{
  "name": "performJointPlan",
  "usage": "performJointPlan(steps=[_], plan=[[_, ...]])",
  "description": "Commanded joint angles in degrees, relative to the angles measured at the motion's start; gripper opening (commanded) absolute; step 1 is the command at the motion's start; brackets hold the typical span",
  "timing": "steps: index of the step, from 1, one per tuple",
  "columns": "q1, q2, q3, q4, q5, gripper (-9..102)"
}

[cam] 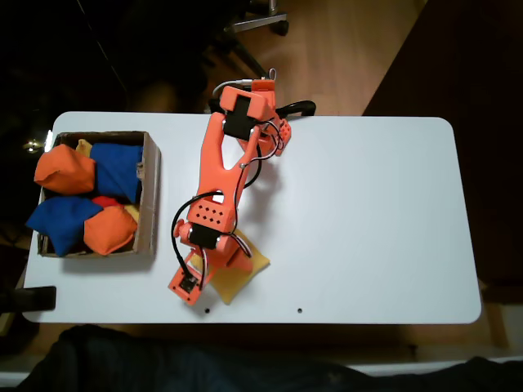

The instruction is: Grasp a bag and put it in the box.

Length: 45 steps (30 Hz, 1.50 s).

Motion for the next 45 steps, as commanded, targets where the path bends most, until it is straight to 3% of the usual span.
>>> performJointPlan(steps=[1, 12, 16, 20, 23, 45], plan=[[0.26, 0.35, -1.14, -0.97, 0.44, 46], [0.62, 0.79, -0.79, -0.97, -0.26, 35], [0.79, 0.97, -0.70, -0.97, -0.53, 18], [0.97, 1.41, 0.18, -1.05, -1.05, 16], [0.97, 1.67, 0.79, -1.05, -1.41, 9], [-1.05, 9.49, 1.41, -2.11, 8.35, 7]])
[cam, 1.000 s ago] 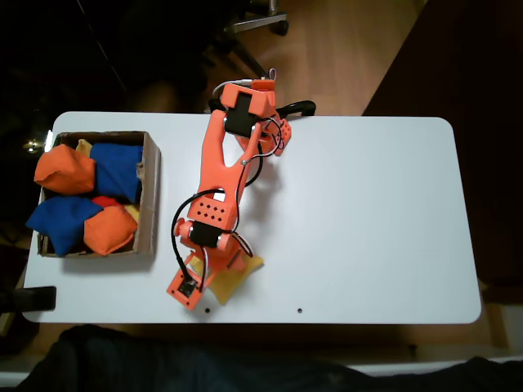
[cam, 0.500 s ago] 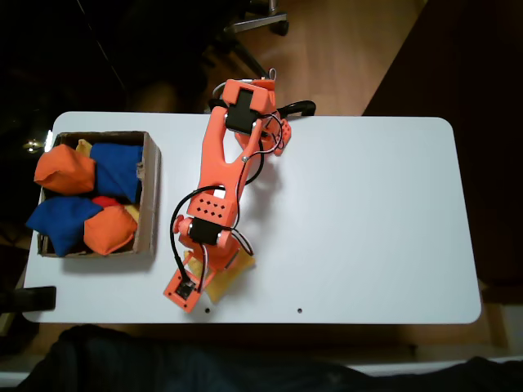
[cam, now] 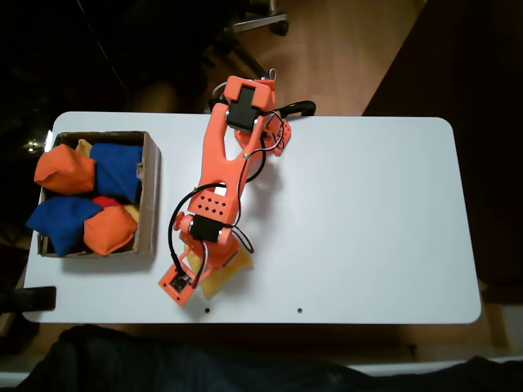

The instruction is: Grasp a bag and put it in the box.

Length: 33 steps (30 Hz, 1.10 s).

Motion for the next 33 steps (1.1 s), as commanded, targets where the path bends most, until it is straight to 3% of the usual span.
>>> performJointPlan(steps=[1, 33], plan=[[-0.26, 3.25, -0.79, -0.44, 2.02, 7], [-2.29, 14.85, -0.97, -0.88, 14.41, 0]])
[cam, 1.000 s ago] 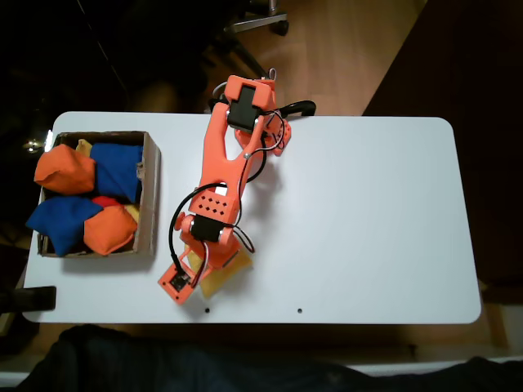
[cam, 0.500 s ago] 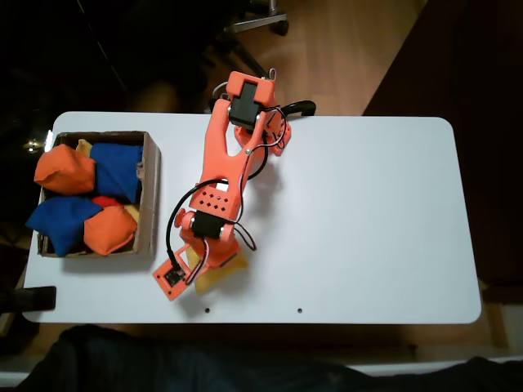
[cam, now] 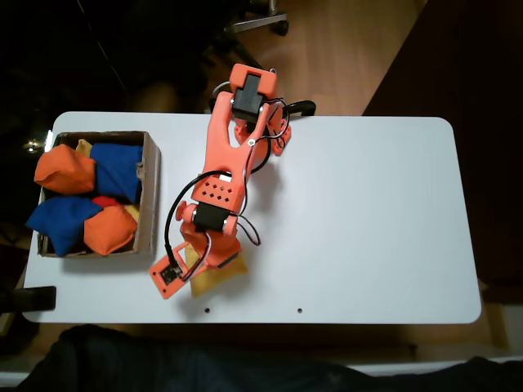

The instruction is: Grasp a bag and put it in the box.

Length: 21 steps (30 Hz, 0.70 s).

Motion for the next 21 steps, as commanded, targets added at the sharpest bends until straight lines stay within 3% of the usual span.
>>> performJointPlan(steps=[1, 21], plan=[[-0.53, 6.50, -1.49, -0.44, 0.88, 0], [0.44, 17.93, -1.49, 0.00, 12.22, 0]])
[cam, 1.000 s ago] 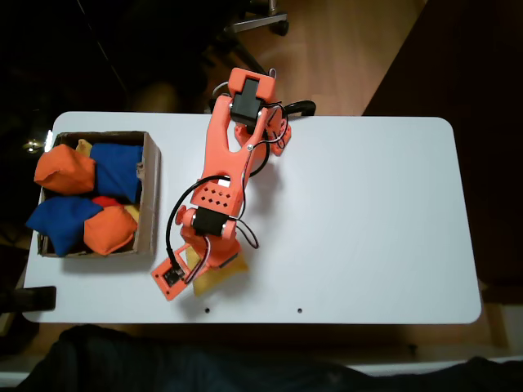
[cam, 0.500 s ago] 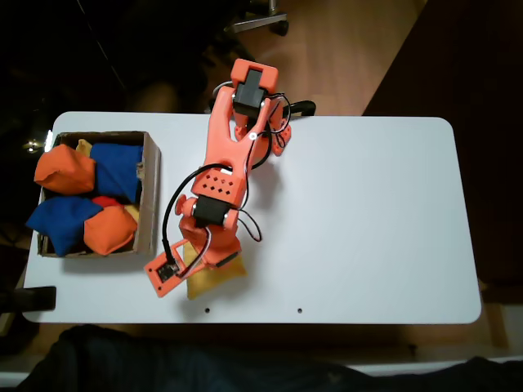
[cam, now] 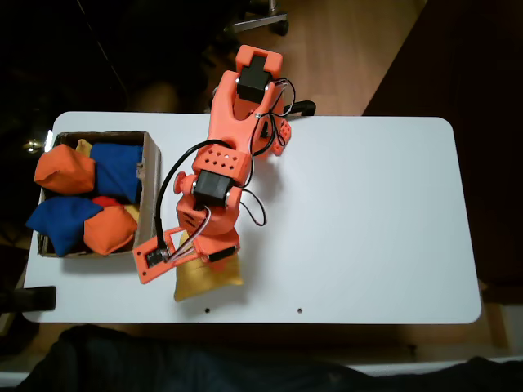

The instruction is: Grasp a bag and put it in the box.

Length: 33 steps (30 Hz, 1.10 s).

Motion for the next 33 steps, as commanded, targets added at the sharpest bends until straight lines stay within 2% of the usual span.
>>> performJointPlan(steps=[1, 18, 33], plan=[[0.70, 6.59, -1.58, -0.09, 1.32, 0], [4.39, 19.69, -1.23, 3.96, 8.17, 0], [13.36, 30.15, -1.23, 6.94, 11.78, 0]])
